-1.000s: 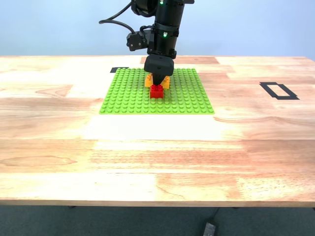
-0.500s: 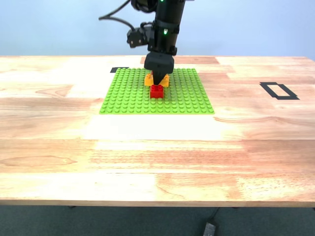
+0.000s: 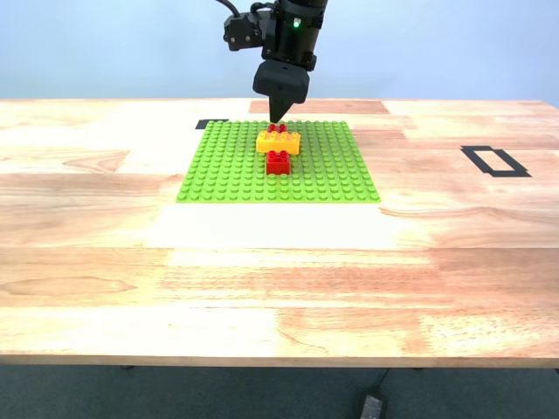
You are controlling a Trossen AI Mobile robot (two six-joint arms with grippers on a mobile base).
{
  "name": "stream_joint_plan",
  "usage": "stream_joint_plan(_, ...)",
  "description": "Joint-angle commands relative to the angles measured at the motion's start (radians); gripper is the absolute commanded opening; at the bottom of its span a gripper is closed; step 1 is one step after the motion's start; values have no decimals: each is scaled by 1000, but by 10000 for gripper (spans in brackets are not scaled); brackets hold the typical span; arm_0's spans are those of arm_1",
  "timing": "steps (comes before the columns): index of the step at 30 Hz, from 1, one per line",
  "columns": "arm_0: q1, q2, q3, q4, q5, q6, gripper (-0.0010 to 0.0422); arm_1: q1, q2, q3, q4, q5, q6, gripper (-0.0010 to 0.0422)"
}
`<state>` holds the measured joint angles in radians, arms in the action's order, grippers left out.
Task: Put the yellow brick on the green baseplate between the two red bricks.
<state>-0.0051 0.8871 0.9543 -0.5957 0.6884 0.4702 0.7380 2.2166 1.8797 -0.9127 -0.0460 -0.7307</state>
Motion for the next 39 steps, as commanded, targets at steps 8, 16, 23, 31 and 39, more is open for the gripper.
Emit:
stream_joint_plan(8, 0, 0, 0, 0, 0, 0, 0, 2, 36, -5, 5, -8, 10, 8)
stream_joint_plan(16, 0, 0, 1, 1, 0, 1, 0, 6, 27, -53, 32, -33, 10, 8)
stream_joint_plan(23, 0, 0, 1, 1, 0, 1, 0, 29, 35, -68, 43, -33, -7, 8)
stream_joint_plan(31, 0, 0, 1, 0, 0, 0, 0, 25, 19, -94, 57, 45, -83, 8)
stream_joint_plan(39, 0, 0, 1, 0, 0, 0, 0, 27, -6, -148, 95, 49, -113, 2)
